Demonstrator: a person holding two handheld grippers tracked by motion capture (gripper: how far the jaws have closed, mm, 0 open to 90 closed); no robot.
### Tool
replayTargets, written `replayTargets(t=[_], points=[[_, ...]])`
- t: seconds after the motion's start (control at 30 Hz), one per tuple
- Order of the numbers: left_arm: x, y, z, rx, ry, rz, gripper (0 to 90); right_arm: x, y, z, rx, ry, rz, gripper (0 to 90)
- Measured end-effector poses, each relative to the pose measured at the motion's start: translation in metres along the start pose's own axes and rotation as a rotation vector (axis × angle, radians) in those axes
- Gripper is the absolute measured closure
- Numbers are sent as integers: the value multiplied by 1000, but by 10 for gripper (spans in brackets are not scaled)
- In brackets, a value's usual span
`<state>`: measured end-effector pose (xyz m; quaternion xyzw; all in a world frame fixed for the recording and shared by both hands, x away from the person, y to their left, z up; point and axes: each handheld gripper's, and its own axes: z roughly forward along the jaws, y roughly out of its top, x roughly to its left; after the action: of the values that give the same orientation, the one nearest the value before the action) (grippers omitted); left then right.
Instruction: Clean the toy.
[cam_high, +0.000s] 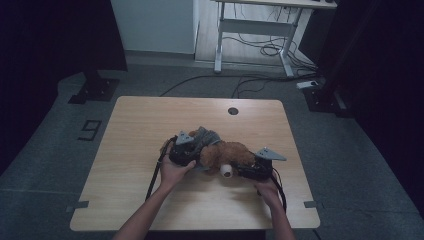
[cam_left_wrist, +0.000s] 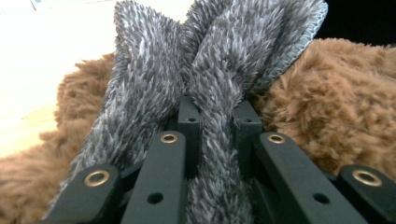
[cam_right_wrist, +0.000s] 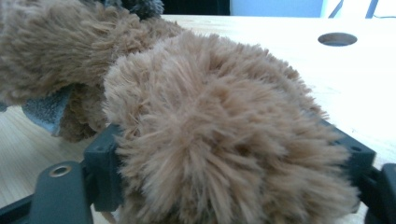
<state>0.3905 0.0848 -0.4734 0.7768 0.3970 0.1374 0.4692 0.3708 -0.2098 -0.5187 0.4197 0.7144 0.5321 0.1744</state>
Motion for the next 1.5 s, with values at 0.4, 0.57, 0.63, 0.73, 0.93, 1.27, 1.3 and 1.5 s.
replayTargets(t=[0.4,0.57,0.63,0.73,0.93,1.27,1.3,1.5], points=[[-17,31,-12,-6,-30,28,775,-2,-10,-3,-13,58,1,435],[-47,43,9,39,-38,104,773,-2,-10,-3,-20,55,-6,435],[-50,37,20,66,-3,128,773,-3,-11,-4,-16,54,-6,437],[-33,26,20,59,-15,71,773,-5,-12,-4,-16,58,-8,440],[0,16,-5,33,16,7,773,-6,-11,-4,-16,69,-30,443],[52,-8,-37,15,106,-109,774,-6,-12,-4,-20,80,-33,442],[53,-8,-38,14,110,-111,774,-7,-12,-4,-20,81,-33,443],[38,7,-46,-4,94,-71,775,-8,-12,-4,-25,83,-11,438]])
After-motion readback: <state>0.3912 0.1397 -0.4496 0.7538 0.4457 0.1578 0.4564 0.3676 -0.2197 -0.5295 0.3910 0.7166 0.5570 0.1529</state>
